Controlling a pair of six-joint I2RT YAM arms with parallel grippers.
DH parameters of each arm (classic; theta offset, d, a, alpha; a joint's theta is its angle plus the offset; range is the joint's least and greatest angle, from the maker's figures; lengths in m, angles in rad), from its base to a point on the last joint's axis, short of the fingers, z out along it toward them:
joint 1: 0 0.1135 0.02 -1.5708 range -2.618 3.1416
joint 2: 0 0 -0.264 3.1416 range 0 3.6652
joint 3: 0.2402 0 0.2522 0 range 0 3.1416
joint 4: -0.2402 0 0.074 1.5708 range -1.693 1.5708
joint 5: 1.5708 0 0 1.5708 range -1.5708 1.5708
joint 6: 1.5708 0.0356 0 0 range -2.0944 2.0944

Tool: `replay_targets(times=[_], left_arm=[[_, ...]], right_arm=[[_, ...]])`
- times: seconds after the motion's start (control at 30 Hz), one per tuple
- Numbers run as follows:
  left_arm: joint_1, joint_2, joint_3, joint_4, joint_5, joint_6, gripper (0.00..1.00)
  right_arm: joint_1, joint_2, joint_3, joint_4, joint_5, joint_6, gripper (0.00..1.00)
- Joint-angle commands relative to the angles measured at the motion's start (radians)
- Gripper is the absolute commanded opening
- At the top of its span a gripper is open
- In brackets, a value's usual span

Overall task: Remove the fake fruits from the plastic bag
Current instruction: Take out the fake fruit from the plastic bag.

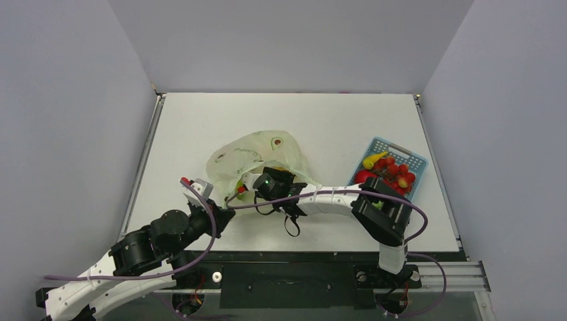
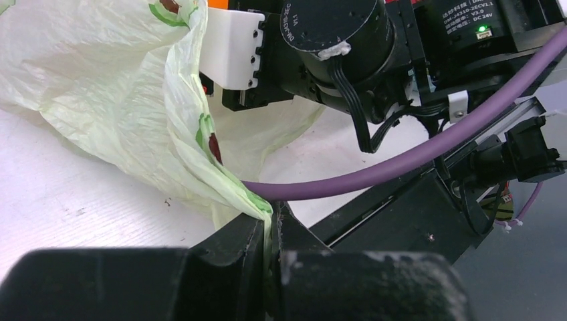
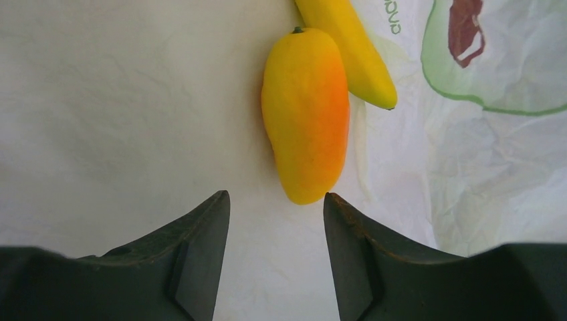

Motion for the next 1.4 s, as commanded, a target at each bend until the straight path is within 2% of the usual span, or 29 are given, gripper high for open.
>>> replay_targets(times=[0.0,0.47,0.7,0.77,0.87,0.97,1.03,1.23,1.37], left_arm=[[-0.006,-0.005,0.016,0.065,0.007,-0.002,0.0],[-0.008,0.008,0.017,0.058,-0.006,-0.005,0.0],[-0.007,0.014,0.017,0.055,-0.015,-0.008,0.0],[-0.007,0.015,0.019,0.055,-0.014,-0.008,0.0],[-0.008,0.015,0.018,0.054,-0.016,-0.008,0.0],[-0.007,0.016,0.017,0.055,-0.017,-0.008,0.0],[-0.007,0.018,0.017,0.054,-0.016,-0.008,0.0],[-0.008,0.018,0.018,0.055,-0.014,-0.008,0.0],[-0.009,0.019,0.017,0.054,-0.014,-0.008,0.0]], right_arm=[[-0.032,0.021,0.016,0.072,0.023,-0.011,0.51],[-0.14,0.121,0.099,0.142,-0.092,-0.013,0.69],[-0.169,0.196,0.158,0.151,-0.099,-0.04,0.68],[-0.17,0.217,0.176,0.146,-0.08,-0.053,0.64],[-0.168,0.23,0.188,0.158,-0.057,-0.058,0.53],[-0.162,0.217,0.183,0.165,-0.066,-0.052,0.33],[-0.15,0.192,0.157,0.194,-0.077,-0.049,0.26],[-0.117,0.098,0.065,0.259,-0.096,-0.025,0.08],[-0.105,0.025,0.009,0.25,-0.119,0.014,0.0]])
